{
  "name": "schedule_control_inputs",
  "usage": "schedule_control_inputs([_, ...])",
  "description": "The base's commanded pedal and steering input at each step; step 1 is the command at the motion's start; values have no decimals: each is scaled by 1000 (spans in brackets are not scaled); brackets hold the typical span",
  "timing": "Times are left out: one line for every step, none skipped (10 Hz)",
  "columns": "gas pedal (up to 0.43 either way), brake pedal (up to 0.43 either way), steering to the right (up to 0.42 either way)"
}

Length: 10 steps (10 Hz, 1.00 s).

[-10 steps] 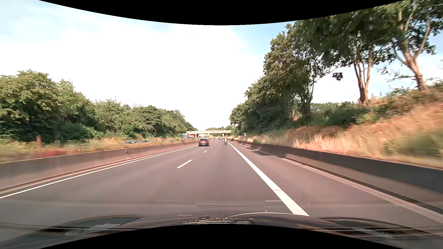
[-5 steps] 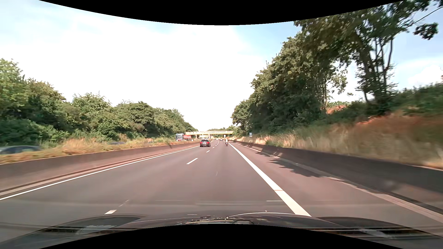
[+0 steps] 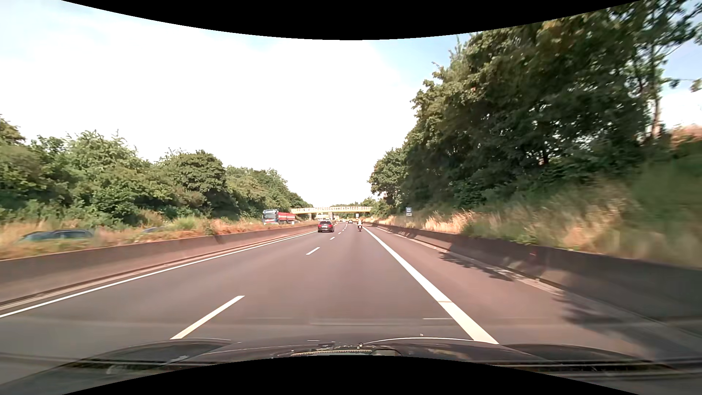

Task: Follow the waypoints while adhering to traffic rules and regulations

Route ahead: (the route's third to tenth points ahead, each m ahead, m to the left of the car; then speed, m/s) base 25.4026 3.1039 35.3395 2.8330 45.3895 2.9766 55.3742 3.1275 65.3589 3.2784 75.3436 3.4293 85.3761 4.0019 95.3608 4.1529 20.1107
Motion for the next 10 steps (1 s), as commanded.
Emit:
schedule_control_inputs([59,0,-6])
schedule_control_inputs([59,0,-6])
schedule_control_inputs([59,0,-6])
schedule_control_inputs([59,0,-6])
schedule_control_inputs([47,0,-5])
schedule_control_inputs([47,0,-5])
schedule_control_inputs([47,0,-5])
schedule_control_inputs([39,0,-5])
schedule_control_inputs([0,0,-5])
schedule_control_inputs([0,0,-5])
